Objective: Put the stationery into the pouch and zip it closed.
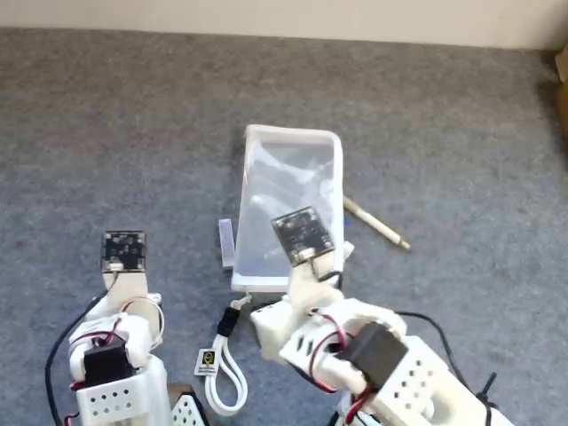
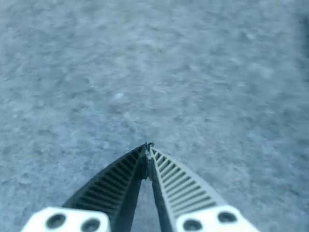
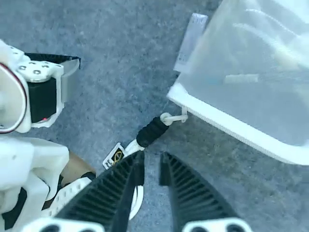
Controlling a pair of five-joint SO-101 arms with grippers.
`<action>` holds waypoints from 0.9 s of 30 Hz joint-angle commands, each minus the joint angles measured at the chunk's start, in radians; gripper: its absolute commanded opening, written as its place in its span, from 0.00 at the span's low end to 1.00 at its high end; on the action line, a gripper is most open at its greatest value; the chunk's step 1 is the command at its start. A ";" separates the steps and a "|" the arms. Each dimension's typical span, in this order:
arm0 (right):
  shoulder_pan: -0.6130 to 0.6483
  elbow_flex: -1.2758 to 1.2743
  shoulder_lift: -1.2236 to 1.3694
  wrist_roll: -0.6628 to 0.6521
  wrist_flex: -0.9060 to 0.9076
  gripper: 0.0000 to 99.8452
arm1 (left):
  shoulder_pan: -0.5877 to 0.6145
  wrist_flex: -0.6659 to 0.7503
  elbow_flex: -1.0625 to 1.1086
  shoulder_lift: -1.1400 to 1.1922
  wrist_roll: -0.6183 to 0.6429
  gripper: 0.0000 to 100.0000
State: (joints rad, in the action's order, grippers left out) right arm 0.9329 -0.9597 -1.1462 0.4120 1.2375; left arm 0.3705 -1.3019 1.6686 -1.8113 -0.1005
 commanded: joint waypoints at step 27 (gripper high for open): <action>0.140 0.035 0.651 0.103 -0.367 0.17 | 0.054 0.034 -0.044 -0.008 0.012 0.01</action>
State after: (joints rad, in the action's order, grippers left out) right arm 1.0495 -0.9996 -0.5370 0.5086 0.9352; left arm 0.4120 -1.2835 1.6686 -1.8113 -0.1005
